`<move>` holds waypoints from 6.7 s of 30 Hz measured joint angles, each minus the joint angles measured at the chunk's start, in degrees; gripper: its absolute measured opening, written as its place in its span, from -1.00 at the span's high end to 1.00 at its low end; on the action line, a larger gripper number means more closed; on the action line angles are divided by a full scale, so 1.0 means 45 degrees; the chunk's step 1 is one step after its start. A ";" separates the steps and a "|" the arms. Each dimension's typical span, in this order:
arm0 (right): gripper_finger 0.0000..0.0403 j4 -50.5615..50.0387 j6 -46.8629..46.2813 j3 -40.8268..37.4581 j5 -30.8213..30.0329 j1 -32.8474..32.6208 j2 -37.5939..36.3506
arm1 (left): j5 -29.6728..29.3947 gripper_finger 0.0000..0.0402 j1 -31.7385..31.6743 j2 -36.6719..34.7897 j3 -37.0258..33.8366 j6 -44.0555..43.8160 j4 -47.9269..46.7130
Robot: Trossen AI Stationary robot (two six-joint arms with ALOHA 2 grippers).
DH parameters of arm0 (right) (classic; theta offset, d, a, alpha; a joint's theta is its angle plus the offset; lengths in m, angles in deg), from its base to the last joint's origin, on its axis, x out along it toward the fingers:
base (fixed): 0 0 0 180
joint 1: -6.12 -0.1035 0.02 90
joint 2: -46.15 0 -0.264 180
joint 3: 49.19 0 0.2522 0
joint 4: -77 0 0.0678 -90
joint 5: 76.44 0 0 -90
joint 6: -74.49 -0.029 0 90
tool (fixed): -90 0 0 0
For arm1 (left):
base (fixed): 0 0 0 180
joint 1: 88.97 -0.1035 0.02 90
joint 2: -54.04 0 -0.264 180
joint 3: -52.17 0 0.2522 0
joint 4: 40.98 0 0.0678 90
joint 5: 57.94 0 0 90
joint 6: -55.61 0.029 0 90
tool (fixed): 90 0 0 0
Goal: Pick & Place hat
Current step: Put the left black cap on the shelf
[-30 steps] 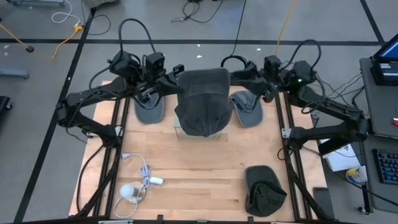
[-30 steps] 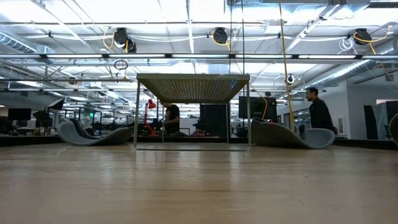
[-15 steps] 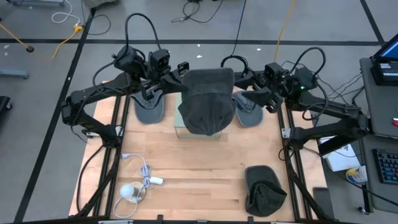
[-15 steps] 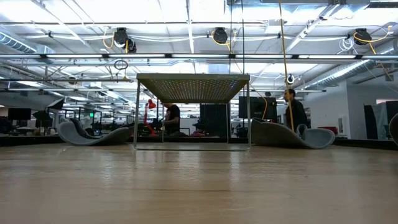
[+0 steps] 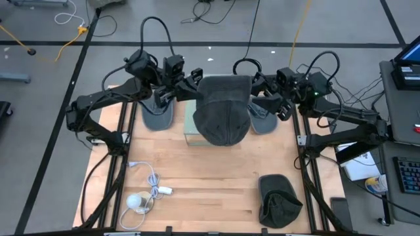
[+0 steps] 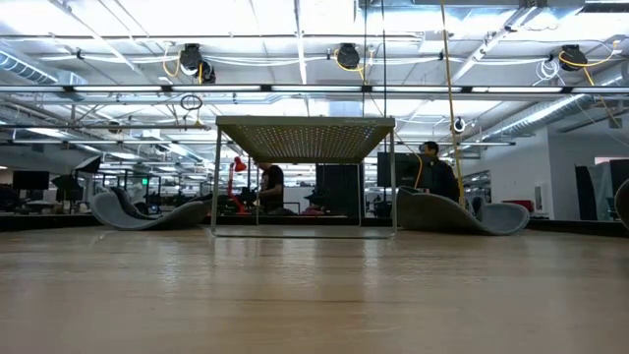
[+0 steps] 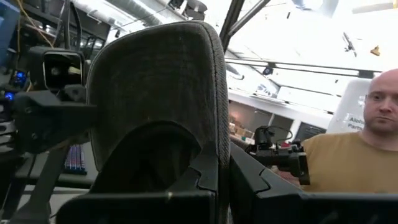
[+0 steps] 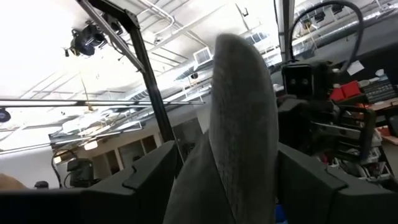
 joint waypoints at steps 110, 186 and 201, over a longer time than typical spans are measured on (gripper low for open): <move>0.97 -0.2707 -0.5698 0.0000 -0.9541 0.0572 -0.0306 | -2.2866 -0.28 0.5573 0.0781 -0.0010 2.5713 -0.2955; 0.05 -0.7805 -0.1319 -0.0015 -0.0185 0.0355 -0.0938 | -2.5838 0.95 0.5105 0.0523 0.0000 2.8555 0.0287; 0.07 -0.7756 -0.1876 -0.0015 0.1670 0.0352 -0.1341 | -2.4805 0.95 0.4519 0.0500 0.3269 2.2960 -0.8258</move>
